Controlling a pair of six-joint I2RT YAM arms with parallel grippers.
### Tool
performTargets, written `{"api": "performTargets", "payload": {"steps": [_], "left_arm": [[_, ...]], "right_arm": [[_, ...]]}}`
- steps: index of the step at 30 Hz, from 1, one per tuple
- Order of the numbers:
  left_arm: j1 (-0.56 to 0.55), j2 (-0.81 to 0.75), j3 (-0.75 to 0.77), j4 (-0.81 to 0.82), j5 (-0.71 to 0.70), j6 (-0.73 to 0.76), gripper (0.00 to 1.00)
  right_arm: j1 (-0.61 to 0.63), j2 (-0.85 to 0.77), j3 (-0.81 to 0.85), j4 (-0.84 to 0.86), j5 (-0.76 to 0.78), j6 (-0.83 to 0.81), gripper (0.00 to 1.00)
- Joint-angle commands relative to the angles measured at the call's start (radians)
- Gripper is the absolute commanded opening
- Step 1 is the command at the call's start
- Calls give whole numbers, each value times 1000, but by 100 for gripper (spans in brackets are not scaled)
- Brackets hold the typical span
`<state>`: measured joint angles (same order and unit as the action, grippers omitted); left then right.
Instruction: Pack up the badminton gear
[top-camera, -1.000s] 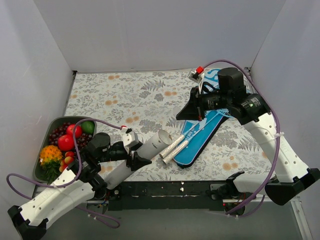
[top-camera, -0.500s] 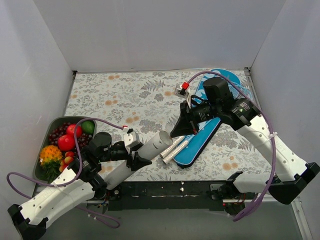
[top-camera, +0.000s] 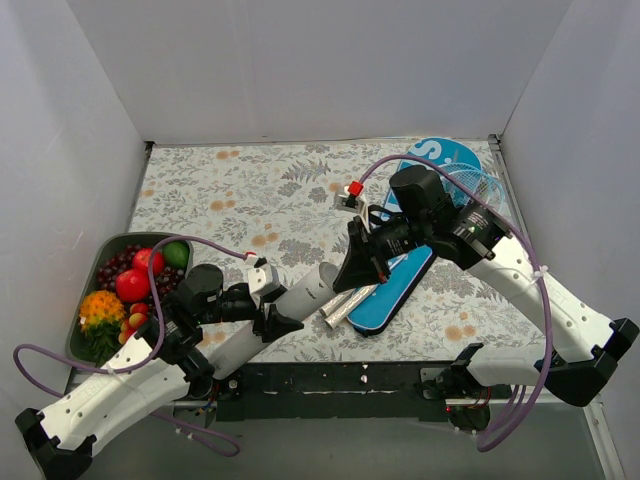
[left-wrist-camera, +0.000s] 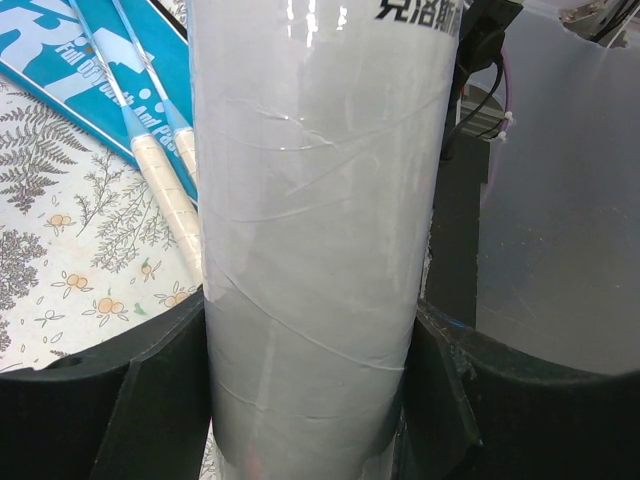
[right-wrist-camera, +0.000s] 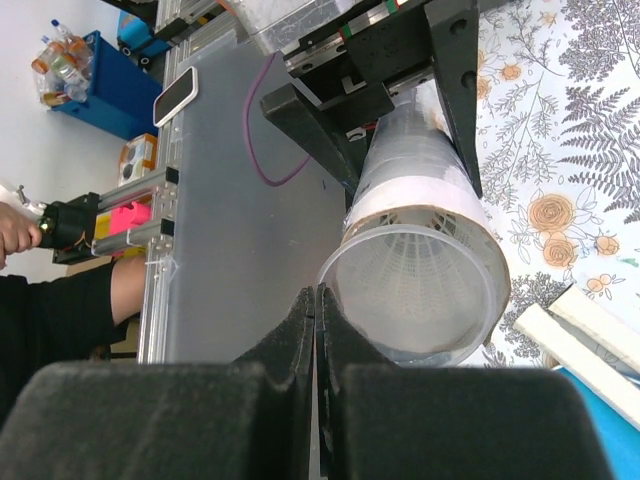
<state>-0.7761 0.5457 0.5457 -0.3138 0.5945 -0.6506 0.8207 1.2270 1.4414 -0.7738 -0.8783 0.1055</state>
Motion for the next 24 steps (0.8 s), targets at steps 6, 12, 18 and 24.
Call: {"api": "performTargets", "payload": {"steps": [6,12,18,24], "left_arm": [[-8,-27,23,4,22,-12,60],[-9,-43,17,7,39,-12,61],[-9,-62,8,12,47,-12,61],[-9,-70,3,21,47,-12,61]], "right_arm": [[37,2,-15,74,12,11,1],[38,17,-16,94,-5,6,1],[47,34,-12,100,-25,7,1],[69,43,-21,94,-25,3,1]]}}
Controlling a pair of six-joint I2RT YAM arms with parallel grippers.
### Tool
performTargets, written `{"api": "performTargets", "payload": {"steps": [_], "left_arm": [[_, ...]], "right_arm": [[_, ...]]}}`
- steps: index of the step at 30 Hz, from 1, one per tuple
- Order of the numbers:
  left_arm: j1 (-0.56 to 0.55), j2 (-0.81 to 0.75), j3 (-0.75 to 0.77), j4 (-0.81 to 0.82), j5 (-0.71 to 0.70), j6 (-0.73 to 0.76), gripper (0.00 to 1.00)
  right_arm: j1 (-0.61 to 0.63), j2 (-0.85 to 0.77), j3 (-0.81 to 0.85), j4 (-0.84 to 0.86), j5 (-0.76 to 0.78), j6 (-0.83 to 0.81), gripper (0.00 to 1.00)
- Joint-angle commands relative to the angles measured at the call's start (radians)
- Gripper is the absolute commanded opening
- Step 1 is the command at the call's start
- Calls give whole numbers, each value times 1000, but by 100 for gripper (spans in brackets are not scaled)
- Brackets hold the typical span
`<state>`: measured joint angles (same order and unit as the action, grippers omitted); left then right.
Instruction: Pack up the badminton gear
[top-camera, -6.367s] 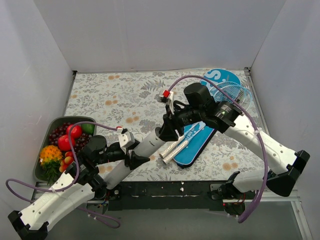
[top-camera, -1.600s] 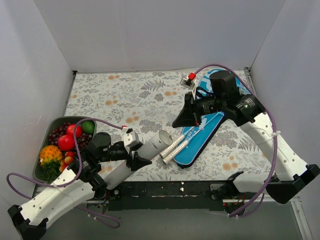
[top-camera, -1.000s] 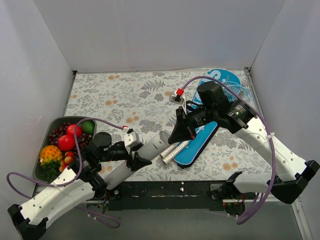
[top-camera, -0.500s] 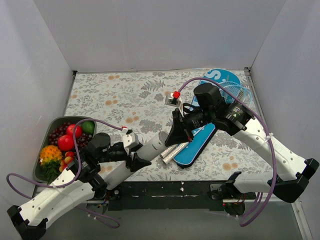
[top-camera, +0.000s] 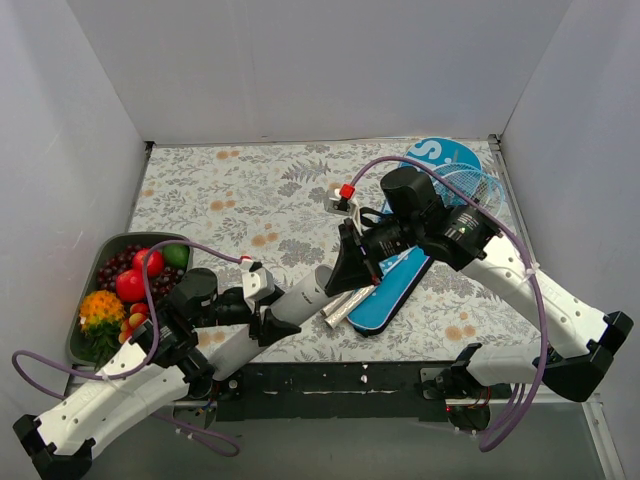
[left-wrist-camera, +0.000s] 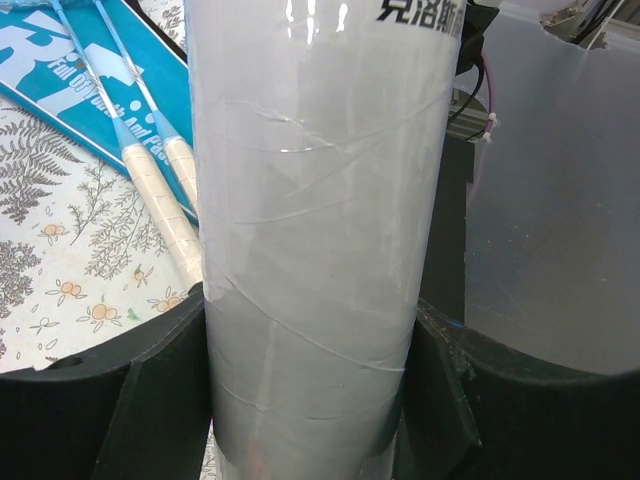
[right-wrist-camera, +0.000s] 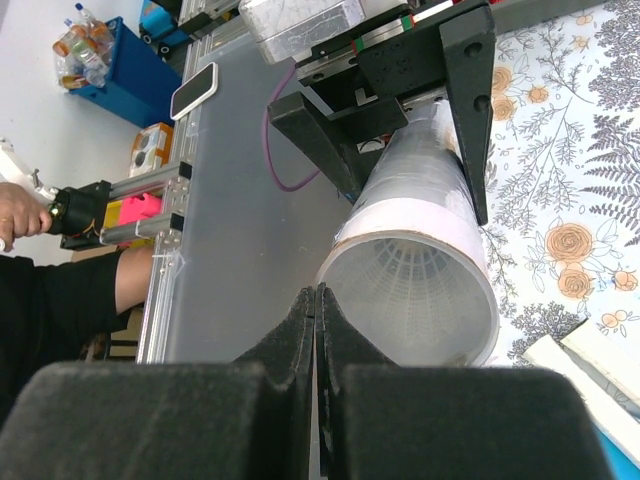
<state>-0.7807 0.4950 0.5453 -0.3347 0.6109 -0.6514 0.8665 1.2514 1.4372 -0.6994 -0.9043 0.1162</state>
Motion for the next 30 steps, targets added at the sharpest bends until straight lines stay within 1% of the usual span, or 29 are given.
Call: {"api": "performTargets", "payload": {"steps": [1,4,7,8,9,10,13,21,30], "left_arm": [[-5,-21,5,42,29,-11,61],[-5,-24,1,42,27,-11,61],[-5,-32,-1,43,23,-11,61],[-5,-36,-4,45,21,-11,61],[-5,-39,-4,43,20,-13,61],[-5,-44,-4,43,18,-13,61],[-5,-53,-8,43,15,-16,61],[-6,-79,-16,51,15,-14,61],[-8,-110,-27,54,18,-19,61]], "right_arm": [[29,19,-21,17,4,-7,1],[37,20,-38,17,7,-7,1],[48,19,-63,31,4,5,11],[49,20,-72,37,1,10,16],[52,20,-87,43,-2,13,18],[54,20,-96,44,-10,13,24],[63,20,-129,64,-18,26,30],[72,14,-120,72,-1,46,32],[72,43,32,32,96,71,34]]}}
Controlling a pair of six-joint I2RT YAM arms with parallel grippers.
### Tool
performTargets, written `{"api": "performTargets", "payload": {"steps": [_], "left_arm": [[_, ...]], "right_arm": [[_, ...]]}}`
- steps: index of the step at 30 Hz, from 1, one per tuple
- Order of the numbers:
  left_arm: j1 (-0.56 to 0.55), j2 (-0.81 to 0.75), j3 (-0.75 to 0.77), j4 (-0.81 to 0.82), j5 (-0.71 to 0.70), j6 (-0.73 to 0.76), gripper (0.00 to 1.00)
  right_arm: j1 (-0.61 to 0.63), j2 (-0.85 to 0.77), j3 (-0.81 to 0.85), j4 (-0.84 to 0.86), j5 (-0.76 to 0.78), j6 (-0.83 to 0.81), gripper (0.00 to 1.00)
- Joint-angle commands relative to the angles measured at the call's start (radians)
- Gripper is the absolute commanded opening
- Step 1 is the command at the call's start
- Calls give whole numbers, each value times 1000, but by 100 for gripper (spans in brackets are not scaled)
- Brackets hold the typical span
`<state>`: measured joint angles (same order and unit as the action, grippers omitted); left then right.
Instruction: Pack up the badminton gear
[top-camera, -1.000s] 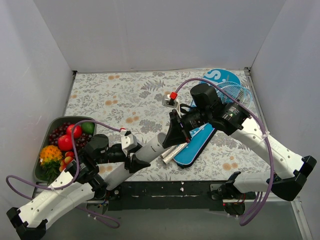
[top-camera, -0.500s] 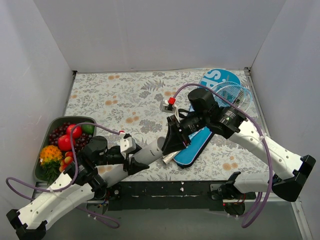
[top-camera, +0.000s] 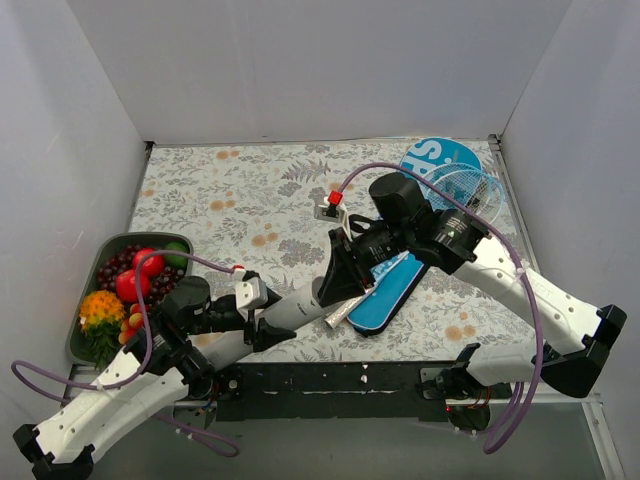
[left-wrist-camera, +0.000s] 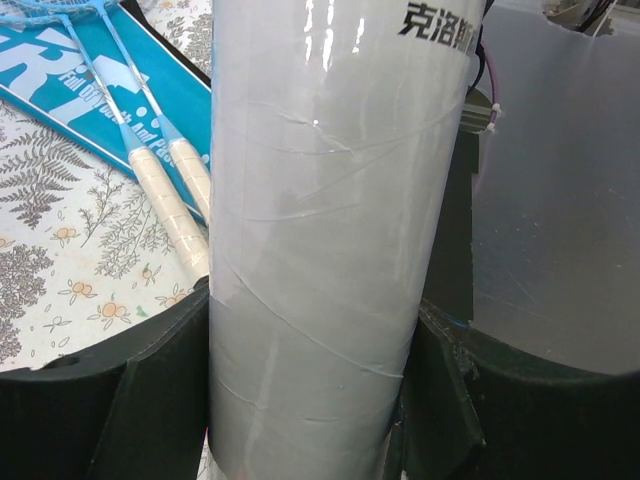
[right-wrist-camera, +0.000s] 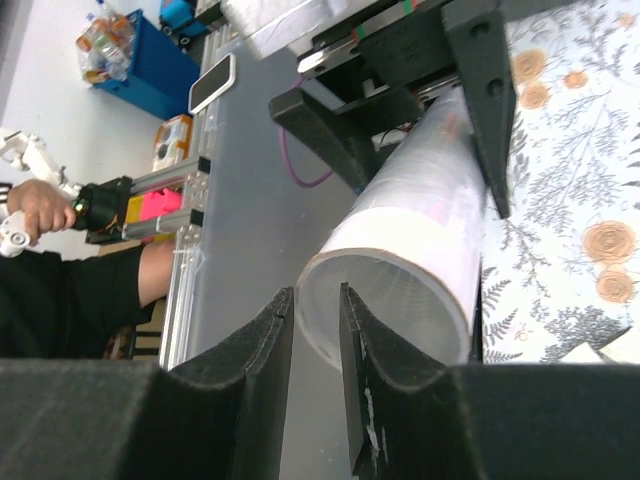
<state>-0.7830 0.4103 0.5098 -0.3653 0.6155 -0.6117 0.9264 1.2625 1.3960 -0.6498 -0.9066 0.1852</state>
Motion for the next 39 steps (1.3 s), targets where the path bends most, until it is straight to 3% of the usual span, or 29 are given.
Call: {"api": "performTargets", "payload": {"steps": [1,12,16,20,31,39], "left_arm": [[-5,-30,9,83,12,-59,61],[-10,-38,6,85,0,-62,61],[-10,-44,4,85,-2,-62,61],[-10,-48,4,85,-3,-63,61],[-10,-71,-1,85,-3,-66,61],[-12,-85,-5,89,-14,-68,62]], "right_arm": [[11,35,89,-20,109,5,34],[5,40,159,-20,152,46,30],[2,29,150,-31,176,45,12],[0,23,138,-45,209,40,1],[0,23,36,-37,351,46,1],[12,-23,-58,-33,364,45,1]]}}
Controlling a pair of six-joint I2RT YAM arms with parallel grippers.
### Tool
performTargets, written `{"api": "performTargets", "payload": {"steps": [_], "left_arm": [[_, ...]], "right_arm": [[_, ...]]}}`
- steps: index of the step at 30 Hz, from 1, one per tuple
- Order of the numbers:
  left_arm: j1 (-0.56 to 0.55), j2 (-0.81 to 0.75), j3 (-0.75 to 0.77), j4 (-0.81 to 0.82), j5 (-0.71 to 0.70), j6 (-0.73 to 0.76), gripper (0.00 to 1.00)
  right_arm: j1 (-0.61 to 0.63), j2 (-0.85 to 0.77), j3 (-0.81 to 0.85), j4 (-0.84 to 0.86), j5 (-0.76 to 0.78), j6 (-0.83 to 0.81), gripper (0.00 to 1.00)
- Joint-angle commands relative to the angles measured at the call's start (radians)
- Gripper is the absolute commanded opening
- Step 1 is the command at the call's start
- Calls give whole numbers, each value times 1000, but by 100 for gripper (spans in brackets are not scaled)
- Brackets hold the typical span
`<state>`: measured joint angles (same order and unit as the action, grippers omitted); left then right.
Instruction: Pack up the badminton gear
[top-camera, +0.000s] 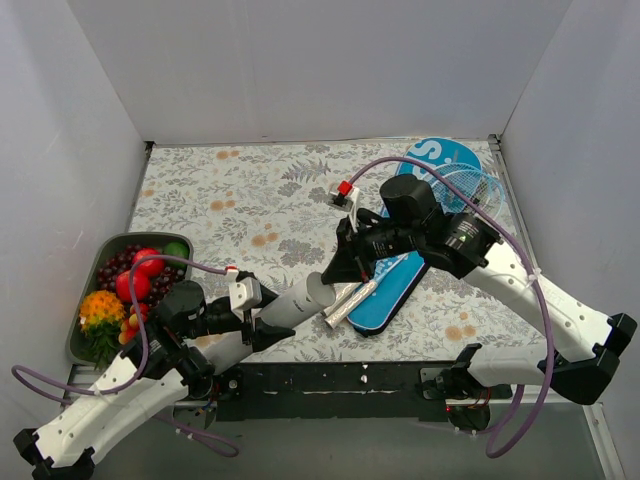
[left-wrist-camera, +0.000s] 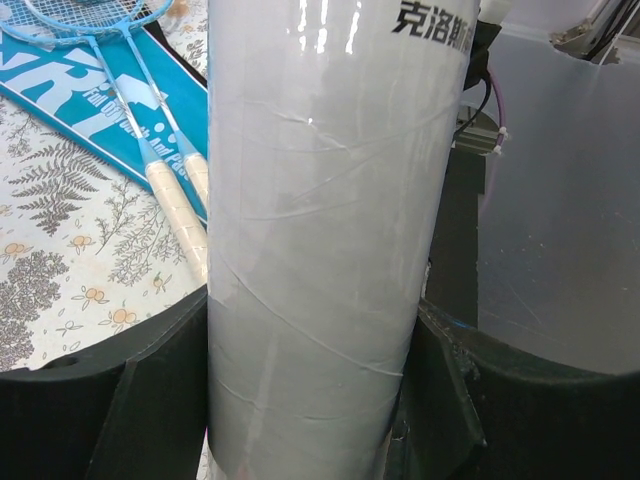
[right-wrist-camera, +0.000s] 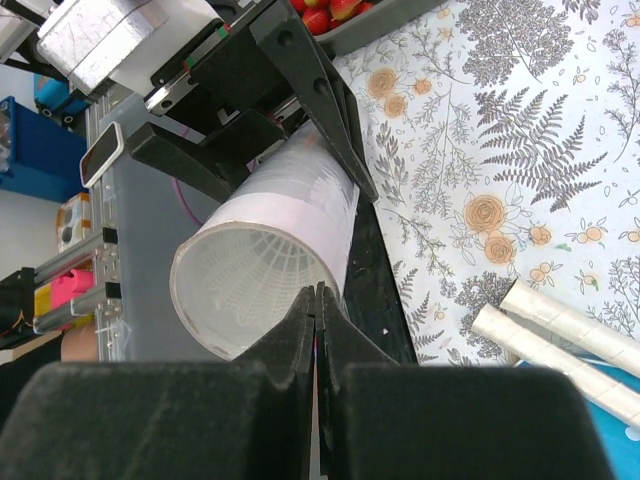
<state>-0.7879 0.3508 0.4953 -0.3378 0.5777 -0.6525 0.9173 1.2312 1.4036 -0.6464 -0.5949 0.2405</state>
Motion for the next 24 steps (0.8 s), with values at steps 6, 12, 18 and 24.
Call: {"api": "performTargets", "payload": {"steps": [6,12,18,24], "left_arm": [[-7,-4,15,71,11,-24,61],[-7,46,31,71,5,-13,61],[-7,106,58,66,7,-2,61],[-7,169,97,65,1,1,61]], "right_arm": [[115,2,-104,-61,30,-17,1],[209,-7,-92,-52,24,-6,1],[212,-56,6,-122,190,-10,1],[204,-71,135,-239,458,-4,1]]}}
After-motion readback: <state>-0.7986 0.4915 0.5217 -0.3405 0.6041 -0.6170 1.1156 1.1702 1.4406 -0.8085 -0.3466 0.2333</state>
